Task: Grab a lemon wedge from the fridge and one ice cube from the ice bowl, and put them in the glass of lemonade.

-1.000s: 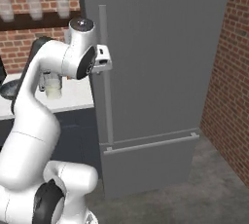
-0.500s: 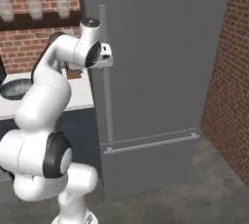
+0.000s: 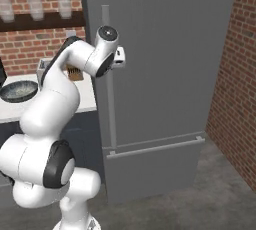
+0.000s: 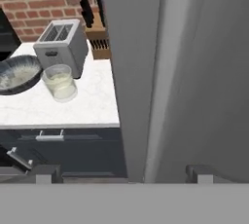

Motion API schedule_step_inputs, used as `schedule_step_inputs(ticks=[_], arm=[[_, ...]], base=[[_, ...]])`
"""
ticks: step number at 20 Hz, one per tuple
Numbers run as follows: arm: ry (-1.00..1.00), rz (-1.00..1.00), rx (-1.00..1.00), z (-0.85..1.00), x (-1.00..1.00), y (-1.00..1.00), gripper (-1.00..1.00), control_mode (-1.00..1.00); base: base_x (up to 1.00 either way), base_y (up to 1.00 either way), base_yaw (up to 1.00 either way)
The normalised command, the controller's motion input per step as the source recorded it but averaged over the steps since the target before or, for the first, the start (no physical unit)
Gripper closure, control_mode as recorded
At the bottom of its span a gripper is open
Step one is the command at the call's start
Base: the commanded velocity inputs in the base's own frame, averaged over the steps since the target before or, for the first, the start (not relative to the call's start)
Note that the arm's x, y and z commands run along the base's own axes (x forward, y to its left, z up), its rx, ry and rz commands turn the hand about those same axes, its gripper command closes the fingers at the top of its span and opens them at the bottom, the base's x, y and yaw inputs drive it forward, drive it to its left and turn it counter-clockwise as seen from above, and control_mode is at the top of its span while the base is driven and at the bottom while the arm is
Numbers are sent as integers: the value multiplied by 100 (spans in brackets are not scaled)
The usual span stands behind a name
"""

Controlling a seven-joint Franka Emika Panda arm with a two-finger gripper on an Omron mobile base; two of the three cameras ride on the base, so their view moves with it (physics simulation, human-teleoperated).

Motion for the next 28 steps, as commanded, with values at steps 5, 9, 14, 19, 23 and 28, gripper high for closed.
schedule_step_inputs(ticks=[5, 9, 14, 19, 23, 28], arm=[[0, 0, 0, -7, 63, -20, -100, -100], [0, 0, 0, -8, 68, -16, -100, -100], [0, 0, 0, -10, 13, -19, -100, -100], [0, 0, 0, -31, 29, 1, -100, -100], [0, 0, 0, -16, 11, 21, -100, -100], [0, 0, 0, 0, 0, 25, -100, -100]], base=[[0, 0, 0], [0, 0, 0], [0, 0, 0], [0, 0, 0], [0, 0, 0], [0, 0, 0]])
